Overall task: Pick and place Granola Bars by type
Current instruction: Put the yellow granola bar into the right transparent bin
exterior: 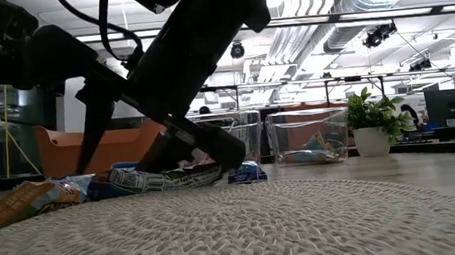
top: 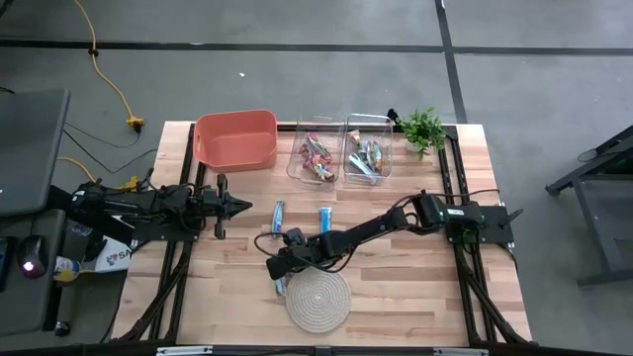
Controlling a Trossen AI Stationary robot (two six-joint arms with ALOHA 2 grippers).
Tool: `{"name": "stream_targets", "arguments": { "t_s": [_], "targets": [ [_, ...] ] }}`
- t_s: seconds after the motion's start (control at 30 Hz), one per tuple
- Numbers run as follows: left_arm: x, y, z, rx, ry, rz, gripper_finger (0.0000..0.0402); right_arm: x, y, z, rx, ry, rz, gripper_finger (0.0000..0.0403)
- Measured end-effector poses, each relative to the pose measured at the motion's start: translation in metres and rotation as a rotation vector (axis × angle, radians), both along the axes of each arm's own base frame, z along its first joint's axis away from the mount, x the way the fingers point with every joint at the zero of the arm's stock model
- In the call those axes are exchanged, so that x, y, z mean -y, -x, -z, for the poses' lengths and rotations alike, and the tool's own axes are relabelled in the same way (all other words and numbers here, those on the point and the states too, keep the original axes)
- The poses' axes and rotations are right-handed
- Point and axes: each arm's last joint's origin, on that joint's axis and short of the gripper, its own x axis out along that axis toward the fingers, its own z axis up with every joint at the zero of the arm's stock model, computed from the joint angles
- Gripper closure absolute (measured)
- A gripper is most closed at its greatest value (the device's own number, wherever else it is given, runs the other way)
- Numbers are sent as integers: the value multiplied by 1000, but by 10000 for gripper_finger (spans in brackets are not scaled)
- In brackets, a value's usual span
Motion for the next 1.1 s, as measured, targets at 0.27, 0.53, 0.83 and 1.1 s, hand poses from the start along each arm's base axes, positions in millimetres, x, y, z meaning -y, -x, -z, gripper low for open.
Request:
{"name": "stream_targets", "arguments": {
  "t_s": [0.27,0.53,0.83,1.1],
  "targets": [
    [0,0,0,0,0,0,401,1,-2,0,22,-1,5,287],
    [0,0,0,0,0,0,401,0,-3,-1,39,-4,7,342],
    [0,0,0,0,0,0,401,0,-6,-4,84,-4,18,357],
    [0,0,0,0,0,0,401,-1,-16,-15,231,-1,-20,363]
  ]
}}
